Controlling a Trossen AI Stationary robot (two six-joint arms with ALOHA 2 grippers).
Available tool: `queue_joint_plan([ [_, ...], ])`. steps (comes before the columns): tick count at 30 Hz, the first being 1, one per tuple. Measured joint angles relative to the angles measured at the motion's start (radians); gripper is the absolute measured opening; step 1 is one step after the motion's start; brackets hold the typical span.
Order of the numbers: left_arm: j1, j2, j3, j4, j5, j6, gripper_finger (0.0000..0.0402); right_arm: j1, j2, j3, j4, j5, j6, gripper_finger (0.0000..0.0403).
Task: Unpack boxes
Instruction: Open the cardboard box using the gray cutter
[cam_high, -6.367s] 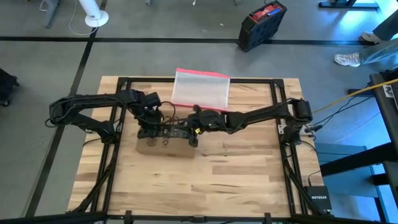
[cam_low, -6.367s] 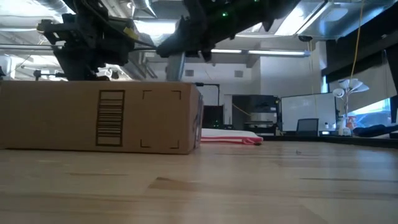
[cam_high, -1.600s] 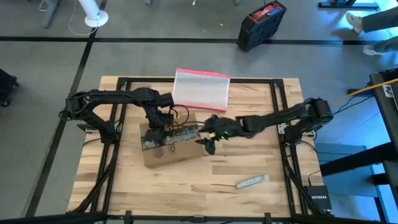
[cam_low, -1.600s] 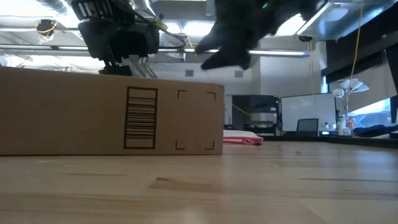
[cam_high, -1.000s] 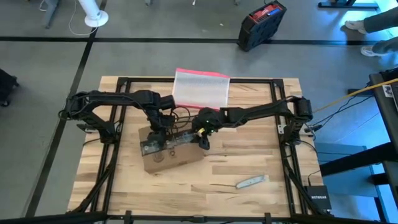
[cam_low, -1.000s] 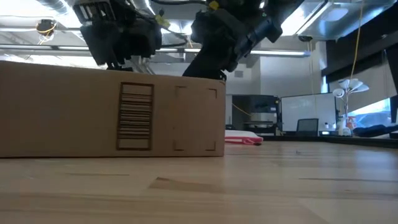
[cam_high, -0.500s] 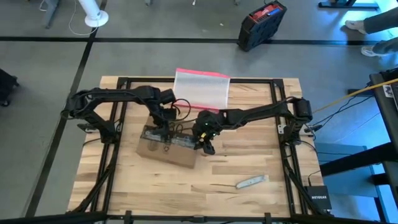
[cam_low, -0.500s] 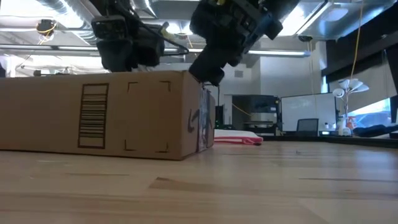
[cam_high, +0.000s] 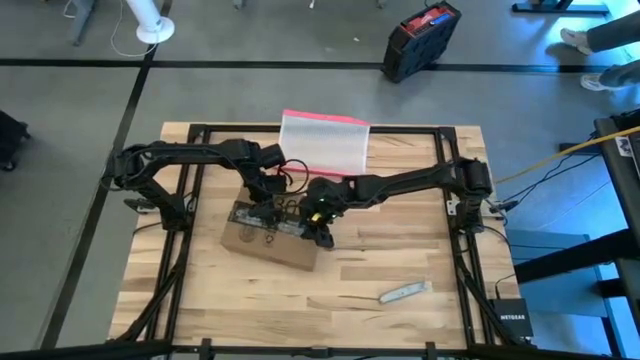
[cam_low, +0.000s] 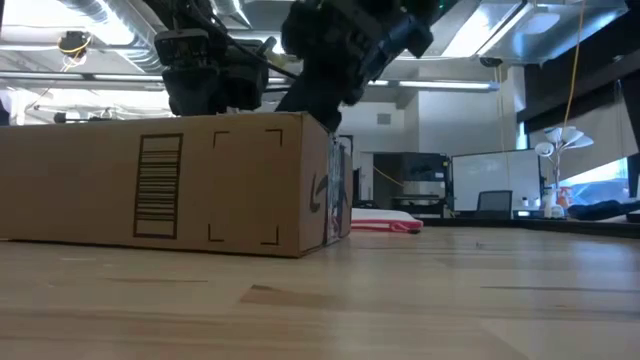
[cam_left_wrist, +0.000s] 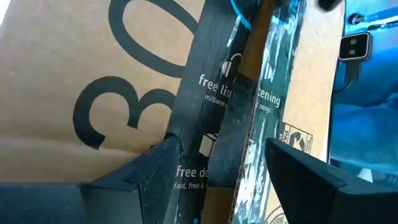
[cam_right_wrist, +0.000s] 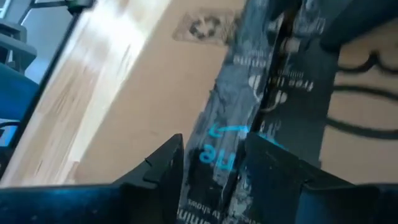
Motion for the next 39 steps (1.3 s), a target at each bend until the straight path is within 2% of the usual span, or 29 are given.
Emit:
queue_joint_plan([
  [3, 0.000, 0.000, 0.000, -0.001, 0.002, -0.001, 0.0235, 0.000, 0.041, 0.028, -0.016, -0.024, 0.019, 0.0163],
  [9, 0.000, 0.002, -0.002, -0.002, 0.007, -0.001, 0.0235, -0.002, 0.093, 0.101, -0.043, -0.162, 0.041, 0.0163],
  [12, -0.001, 0.002, -0.002, -0.002, 0.000, 0.002, 0.0235, 0.011, 0.094, 0.148, -0.105, -0.193, 0.017, 0.0154],
  [16, 0.011, 0.001, -0.001, 0.018, -0.007, 0.005, 0.0235, 0.021, 0.094, 0.205, -0.223, -0.203, -0.057, 0.0092],
  [19, 0.027, 0.001, -0.001, 0.058, -0.007, -0.023, 0.0235, 0.022, 0.094, 0.222, -0.228, -0.261, -0.066, 0.0023],
  [20, 0.032, 0.001, -0.001, 0.068, -0.014, -0.035, 0.0235, 0.022, 0.095, 0.231, -0.232, -0.283, -0.066, 0.0012],
  [24, 0.045, 0.002, -0.002, 0.101, -0.034, -0.059, 0.0235, 0.027, 0.086, 0.273, -0.220, -0.333, -0.063, 0.0016],
  [32, 0.049, 0.002, 0.000, 0.101, -0.038, -0.076, 0.0235, 0.025, 0.091, 0.273, -0.233, -0.332, -0.065, 0.0004],
  [36, 0.050, 0.000, 0.050, 0.035, -0.053, -0.066, 0.0235, 0.038, 0.091, 0.304, -0.280, -0.293, -0.080, 0.0001],
  [39, 0.054, -0.013, 0.123, -0.003, -0.101, -0.038, 0.0235, 0.041, 0.091, 0.339, -0.369, -0.261, -0.119, 0.0001],
])
